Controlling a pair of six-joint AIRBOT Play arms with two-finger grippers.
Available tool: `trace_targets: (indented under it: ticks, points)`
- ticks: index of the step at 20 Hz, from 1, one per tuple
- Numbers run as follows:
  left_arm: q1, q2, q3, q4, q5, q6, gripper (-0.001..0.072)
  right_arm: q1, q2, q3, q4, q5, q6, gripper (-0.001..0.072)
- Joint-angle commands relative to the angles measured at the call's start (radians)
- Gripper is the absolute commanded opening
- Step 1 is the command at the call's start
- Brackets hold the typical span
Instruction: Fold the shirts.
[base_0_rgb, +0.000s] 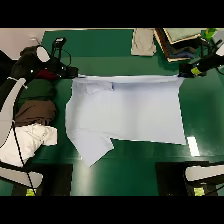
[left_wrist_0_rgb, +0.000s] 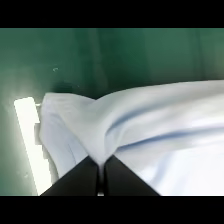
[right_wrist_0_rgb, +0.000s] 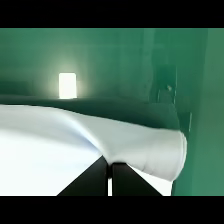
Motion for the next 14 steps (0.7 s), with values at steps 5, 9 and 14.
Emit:
trace_targets:
  ticks: [5,9,14]
  points:
    - [0.0,-0.019,-0.006,0.006,-0.275,0.074,0.0031,0.02,0.083,-0.138,-0.081,0.068,-0.032,0.0014]
    - [0.0,-0.019,-0.144,-0.029,-0.177,0.073,0.0031,0.023,0.148,-0.356,-0.067,-0.041,-0.033,0.0014]
    - [0.0,-0.017,-0.206,-0.047,-0.112,0.03,0.0281,0.02,0.148,-0.444,-0.007,-0.07,-0.029,0.013]
